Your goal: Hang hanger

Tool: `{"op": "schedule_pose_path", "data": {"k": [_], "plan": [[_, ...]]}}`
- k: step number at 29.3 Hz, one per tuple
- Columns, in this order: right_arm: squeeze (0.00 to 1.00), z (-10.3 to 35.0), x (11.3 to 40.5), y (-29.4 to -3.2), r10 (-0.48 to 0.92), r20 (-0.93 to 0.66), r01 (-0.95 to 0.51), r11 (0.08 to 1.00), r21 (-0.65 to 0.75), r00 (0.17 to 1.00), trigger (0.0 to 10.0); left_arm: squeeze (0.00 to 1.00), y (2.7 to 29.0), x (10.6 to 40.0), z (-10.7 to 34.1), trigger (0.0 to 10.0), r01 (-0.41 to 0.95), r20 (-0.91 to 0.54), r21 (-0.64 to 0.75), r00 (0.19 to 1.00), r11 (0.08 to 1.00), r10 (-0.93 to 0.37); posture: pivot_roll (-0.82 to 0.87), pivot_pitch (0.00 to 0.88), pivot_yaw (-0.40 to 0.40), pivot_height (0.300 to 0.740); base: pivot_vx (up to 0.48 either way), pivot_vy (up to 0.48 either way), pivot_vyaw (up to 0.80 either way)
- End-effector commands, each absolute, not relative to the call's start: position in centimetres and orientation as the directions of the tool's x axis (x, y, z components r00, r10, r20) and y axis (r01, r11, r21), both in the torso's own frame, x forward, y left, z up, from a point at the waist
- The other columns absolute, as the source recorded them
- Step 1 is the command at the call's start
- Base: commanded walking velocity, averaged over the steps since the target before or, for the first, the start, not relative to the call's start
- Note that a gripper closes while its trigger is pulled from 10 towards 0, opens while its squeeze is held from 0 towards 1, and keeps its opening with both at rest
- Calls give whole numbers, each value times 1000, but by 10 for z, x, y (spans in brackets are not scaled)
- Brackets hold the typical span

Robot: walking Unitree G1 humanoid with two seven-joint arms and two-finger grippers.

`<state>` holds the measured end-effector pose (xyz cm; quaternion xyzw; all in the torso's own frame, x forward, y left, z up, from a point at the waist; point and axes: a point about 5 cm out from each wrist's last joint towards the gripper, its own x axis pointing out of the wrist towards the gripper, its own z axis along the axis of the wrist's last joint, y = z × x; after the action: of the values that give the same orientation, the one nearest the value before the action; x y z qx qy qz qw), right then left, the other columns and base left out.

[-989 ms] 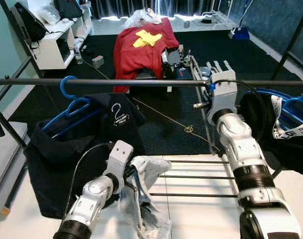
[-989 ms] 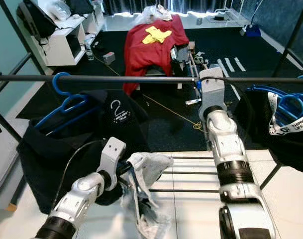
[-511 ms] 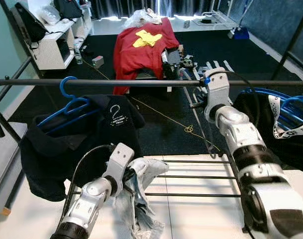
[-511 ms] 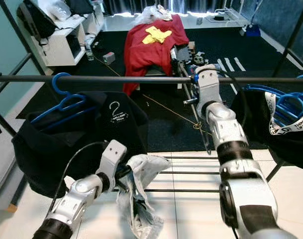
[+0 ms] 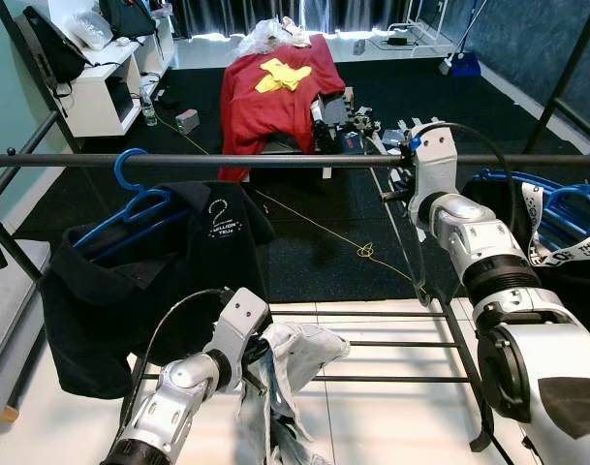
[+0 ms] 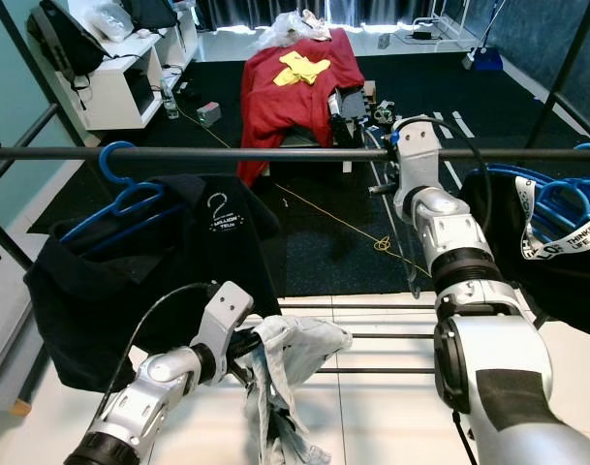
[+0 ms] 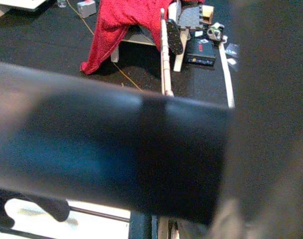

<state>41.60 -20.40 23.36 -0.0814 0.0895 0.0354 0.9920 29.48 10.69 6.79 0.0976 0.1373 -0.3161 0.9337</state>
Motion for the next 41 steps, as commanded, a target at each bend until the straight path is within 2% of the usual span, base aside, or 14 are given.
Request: {"op": "schedule_pose_path", "data": {"k": [1,2,3,4,7,8,9,10,18,26,35,36,41], "plan": [[0,244,418,-207,46,-145,-67,987,-144,988,10000,0,111,296,75,10000,623,-297,139,768,770,-567,17,61,48,740,0,0,0],[239,244,418,-208,41,-141,-61,988,-141,989,10000,0,111,296,75,10000,623,-297,141,768,769,-568,16,57,48,740,0,0,0],[976,245,418,-209,37,-138,-57,988,-141,990,10000,0,111,296,74,10000,625,-299,143,767,768,-568,16,56,50,740,0,0,0],[1000,246,419,-209,34,-134,-53,988,-144,990,10000,0,111,296,74,10000,626,-300,145,766,767,-568,15,54,50,740,0,0,0],[976,247,419,-210,26,-129,-46,987,-155,991,10000,0,110,296,74,10000,627,-301,146,765,765,-569,14,53,50,740,0,0,0],[82,248,419,-210,20,-124,-41,985,-170,992,10000,0,110,296,74,10000,628,-301,147,764,764,-570,11,51,51,740,0,0,0],[82,248,419,-210,16,-120,-38,983,-180,993,10000,0,110,296,74,10000,629,-301,148,764,763,-571,10,51,50,740,0,0,0],[0,249,419,-211,14,-116,-35,982,-186,993,10000,0,110,296,74,10000,630,-302,148,763,763,-571,8,48,50,740,0,0,0],[0,252,418,-207,11,-90,-32,972,-231,996,10000,0,113,296,71,10000,631,-310,167,763,758,-567,-6,4,55,740,0,0,0],[0,245,403,-206,-10,-69,-11,956,-293,998,10000,0,113,300,70,10000,637,-325,190,759,747,-564,-36,0,77,740,0,0,0],[0,233,382,-206,6,-117,-46,939,-341,993,10000,0,111,300,69,10000,651,-333,207,749,731,-573,-40,0,79,740,0,0,0],[0,229,370,-200,38,-146,-88,930,-356,989,10000,0,114,297,67,10000,652,-338,210,748,729,-571,-38,0,74,740,0,0,0],[0,227,359,-192,64,-166,-121,926,-358,984,10000,0,116,295,65,10000,650,-342,211,749,730,-568,-37,0,72,740,0,0,0]]}}
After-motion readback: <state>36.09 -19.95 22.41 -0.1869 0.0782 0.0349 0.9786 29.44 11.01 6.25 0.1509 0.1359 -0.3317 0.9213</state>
